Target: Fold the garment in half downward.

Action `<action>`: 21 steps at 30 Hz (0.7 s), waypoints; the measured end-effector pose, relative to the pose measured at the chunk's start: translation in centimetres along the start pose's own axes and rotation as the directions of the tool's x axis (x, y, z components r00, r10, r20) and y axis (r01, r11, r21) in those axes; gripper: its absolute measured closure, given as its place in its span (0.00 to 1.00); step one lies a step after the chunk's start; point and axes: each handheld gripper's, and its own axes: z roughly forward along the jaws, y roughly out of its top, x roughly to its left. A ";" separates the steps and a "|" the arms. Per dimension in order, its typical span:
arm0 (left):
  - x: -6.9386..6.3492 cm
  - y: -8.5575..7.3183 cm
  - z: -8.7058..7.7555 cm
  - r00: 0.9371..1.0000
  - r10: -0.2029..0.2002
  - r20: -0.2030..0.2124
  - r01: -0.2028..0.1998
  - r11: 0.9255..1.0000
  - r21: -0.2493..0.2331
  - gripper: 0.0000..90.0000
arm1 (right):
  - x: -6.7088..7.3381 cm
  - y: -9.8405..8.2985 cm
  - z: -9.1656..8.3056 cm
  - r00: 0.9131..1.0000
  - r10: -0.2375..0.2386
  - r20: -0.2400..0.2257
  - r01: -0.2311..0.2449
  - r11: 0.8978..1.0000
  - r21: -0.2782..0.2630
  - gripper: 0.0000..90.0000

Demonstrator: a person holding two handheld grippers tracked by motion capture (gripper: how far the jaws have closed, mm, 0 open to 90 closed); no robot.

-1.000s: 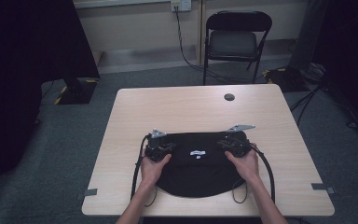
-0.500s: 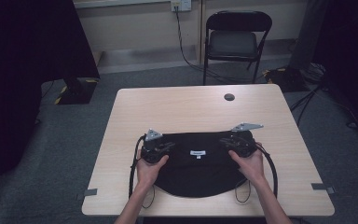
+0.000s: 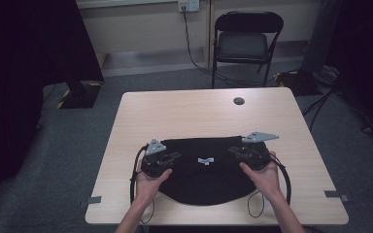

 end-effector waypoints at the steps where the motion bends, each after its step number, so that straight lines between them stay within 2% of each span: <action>1: -0.1 0.0 -0.2 1.000 0.004 0.003 -0.004 1.000 0.000 0.94 | 0.1 0.0 -0.2 1.000 -0.005 0.000 0.005 1.000 -0.004 0.93; 8: -0.7 -0.5 -1.1 1.000 -0.003 0.017 0.003 1.000 -0.002 0.94 | 0.6 -0.4 -1.4 1.000 -0.010 -0.014 0.009 1.000 -0.025 0.93; 11: -1.2 -0.8 -1.4 1.000 0.012 0.012 -0.012 1.000 -0.004 0.94 | 1.0 -1.1 -1.8 0.999 -0.032 -0.015 0.031 0.999 -0.021 0.93; 14: -1.3 -1.0 -1.5 1.000 0.007 0.019 -0.007 1.000 0.000 0.94 | 1.4 -2.0 -2.2 0.999 -0.041 -0.026 0.040 0.999 -0.018 0.93; 21: -1.6 -2.4 -2.2 1.000 0.004 0.021 -0.004 1.000 0.011 0.94 | 1.4 -3.1 -3.3 0.999 -0.031 -0.038 0.030 0.999 -0.035 0.93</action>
